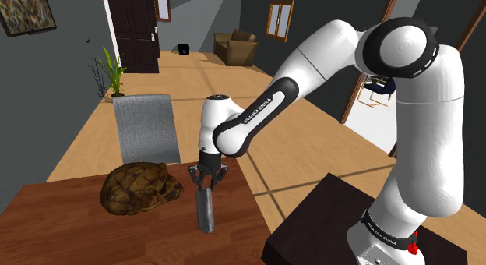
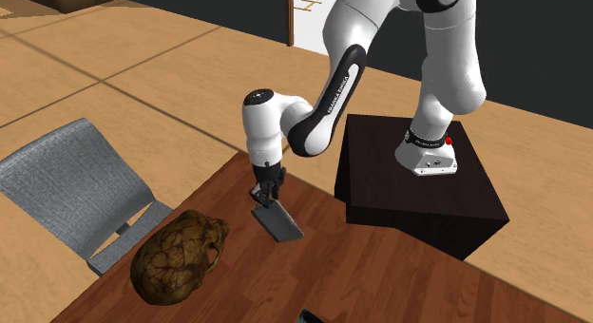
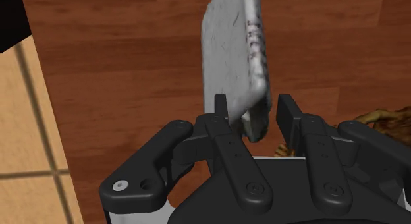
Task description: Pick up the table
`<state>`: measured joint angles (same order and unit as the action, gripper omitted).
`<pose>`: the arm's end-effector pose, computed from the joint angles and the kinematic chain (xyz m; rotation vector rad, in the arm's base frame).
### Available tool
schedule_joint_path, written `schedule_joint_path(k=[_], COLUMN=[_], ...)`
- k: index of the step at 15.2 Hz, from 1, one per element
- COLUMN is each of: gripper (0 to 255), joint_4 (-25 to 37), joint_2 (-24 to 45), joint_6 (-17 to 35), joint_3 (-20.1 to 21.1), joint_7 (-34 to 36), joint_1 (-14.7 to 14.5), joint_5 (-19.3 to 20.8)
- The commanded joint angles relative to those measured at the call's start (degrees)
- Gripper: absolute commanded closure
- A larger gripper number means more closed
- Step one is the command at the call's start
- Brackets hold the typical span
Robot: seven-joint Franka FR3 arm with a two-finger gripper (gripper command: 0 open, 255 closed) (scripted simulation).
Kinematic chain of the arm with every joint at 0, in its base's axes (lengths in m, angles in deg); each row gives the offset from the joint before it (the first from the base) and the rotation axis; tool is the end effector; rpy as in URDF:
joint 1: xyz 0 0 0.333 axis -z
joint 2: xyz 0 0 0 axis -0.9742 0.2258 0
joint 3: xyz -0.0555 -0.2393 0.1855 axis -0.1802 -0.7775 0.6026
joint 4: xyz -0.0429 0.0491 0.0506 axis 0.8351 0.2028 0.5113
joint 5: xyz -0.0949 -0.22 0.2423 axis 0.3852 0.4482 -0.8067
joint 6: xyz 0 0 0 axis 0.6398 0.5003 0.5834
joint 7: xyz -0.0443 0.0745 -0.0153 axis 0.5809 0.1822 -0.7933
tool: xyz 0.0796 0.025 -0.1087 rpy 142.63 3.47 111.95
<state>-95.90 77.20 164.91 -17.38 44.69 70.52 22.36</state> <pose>0.4819 0.2639 0.2348 -2.9215 0.7147 0.1000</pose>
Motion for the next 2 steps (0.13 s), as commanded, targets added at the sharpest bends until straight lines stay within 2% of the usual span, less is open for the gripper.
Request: schedule_joint_path(k=[1,2], gripper=[255,255], joint_4=[0.0,0.0], joint_2=[-0.8,-0.8], joint_6=[-0.8,-0.8], joint_3=[0.3,0.3], joint_7=[0.0,0.0], joint_1=[0.1,0.1], joint_5=[-0.3,-0.3])
